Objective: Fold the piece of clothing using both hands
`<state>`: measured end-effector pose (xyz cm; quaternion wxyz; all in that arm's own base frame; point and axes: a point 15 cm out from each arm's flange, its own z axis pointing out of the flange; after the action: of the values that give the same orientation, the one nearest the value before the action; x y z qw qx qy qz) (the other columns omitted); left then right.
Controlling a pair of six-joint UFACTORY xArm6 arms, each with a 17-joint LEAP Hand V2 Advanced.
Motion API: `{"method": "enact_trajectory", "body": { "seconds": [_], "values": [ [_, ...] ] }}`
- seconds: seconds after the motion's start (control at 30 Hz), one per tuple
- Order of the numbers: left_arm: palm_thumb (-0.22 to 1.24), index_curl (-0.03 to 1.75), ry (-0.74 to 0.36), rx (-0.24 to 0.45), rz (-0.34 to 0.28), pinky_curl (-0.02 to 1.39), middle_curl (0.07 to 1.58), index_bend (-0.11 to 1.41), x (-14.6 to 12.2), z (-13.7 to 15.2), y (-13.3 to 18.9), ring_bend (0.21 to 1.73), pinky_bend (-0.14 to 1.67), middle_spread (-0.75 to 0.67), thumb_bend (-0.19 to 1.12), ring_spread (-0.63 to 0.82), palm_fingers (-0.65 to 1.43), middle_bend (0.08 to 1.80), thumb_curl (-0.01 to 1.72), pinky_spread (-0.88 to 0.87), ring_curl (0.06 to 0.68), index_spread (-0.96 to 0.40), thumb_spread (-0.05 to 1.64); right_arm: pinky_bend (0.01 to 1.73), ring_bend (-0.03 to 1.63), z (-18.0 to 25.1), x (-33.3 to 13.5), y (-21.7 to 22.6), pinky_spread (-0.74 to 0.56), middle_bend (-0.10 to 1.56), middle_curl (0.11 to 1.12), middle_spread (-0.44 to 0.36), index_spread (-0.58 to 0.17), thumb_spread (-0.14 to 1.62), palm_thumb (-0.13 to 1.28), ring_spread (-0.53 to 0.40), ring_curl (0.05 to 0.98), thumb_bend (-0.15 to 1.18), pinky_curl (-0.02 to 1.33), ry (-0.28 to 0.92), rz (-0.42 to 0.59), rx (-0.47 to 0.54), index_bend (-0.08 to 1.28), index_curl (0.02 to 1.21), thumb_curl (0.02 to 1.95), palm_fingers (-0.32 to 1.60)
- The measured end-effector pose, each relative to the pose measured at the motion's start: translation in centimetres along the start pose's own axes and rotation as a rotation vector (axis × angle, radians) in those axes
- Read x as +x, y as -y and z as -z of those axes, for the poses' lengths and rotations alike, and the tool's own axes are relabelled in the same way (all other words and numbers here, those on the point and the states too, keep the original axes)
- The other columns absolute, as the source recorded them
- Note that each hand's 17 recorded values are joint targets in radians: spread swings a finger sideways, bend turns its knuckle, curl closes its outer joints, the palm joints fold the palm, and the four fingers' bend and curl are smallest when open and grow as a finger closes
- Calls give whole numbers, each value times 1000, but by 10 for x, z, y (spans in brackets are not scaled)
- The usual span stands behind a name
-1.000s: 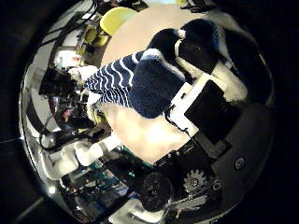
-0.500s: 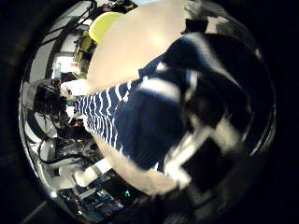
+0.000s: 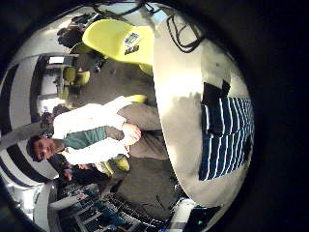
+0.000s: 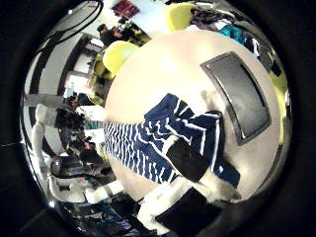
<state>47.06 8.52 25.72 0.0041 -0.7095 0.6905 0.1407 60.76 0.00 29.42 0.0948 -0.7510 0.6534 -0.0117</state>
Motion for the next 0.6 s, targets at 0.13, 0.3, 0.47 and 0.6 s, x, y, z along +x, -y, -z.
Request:
{"method": "enact_trajectory", "body": {
  "seconds": [0.13,0.3,0.47,0.6],
  "values": [
    [568,671,-5,-13,-17,705,595,161,3,-2,-23,955,738,65,-21,-113,85,187,419,-258,389,-88,1153,647,829,-4,15,-33,368,442,477,-65,-308,1269,484,-2,411,-32,564,23,-29,-113,165,408,370,237],
    [560,604,-35,0,-52,688,549,167,20,-2,-39,933,710,84,-20,-100,103,190,410,-224,374,-67,1158,637,802,-20,37,-76,389,407,456,-22,-261,1210,367,29,398,-43,544,50,-71,-266,169,391,337,168],
    [554,548,-58,6,-70,673,509,167,31,3,-52,917,693,91,-19,-95,121,190,403,-204,362,-56,1164,618,727,-55,42,-106,398,348,423,11,-251,1147,348,73,361,-23,511,44,-31,-373,177,376,327,93],
    [549,510,-61,7,-85,660,481,172,35,7,-60,906,675,93,-19,-93,134,190,397,-193,353,-53,1165,551,643,-69,50,-127,379,302,396,8,-287,1112,379,100,325,-16,468,-23,48,-462,189,370,328,24]
  ]
}}
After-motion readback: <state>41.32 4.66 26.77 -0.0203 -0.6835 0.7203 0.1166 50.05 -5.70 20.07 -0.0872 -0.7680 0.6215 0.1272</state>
